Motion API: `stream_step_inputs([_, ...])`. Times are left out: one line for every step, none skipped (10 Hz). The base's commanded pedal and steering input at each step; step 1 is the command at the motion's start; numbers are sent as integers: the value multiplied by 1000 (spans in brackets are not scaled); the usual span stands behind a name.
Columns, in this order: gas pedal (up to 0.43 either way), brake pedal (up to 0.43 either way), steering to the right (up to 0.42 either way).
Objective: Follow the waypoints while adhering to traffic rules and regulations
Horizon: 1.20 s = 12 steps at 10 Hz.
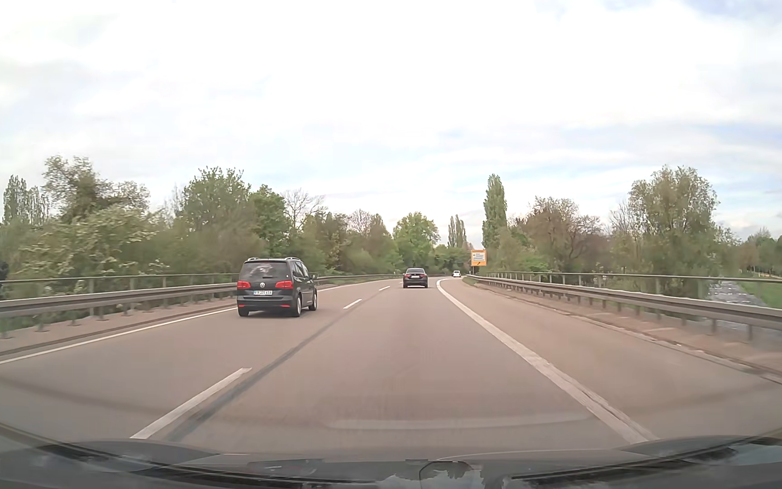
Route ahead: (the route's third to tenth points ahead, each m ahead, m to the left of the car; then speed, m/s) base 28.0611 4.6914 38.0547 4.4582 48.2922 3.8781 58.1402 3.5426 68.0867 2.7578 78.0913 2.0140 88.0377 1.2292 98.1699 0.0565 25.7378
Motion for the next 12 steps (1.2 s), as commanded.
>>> stream_step_inputs([110, 0, 5])
stream_step_inputs([110, 0, 5])
stream_step_inputs([110, 0, 5])
stream_step_inputs([110, 0, 5])
stream_step_inputs([110, 0, 5])
stream_step_inputs([110, 0, 6])
stream_step_inputs([110, 0, 6])
stream_step_inputs([110, 0, 6])
stream_step_inputs([110, 0, 6])
stream_step_inputs([110, 0, 6])
stream_step_inputs([110, 0, 7])
stream_step_inputs([110, 0, 7])
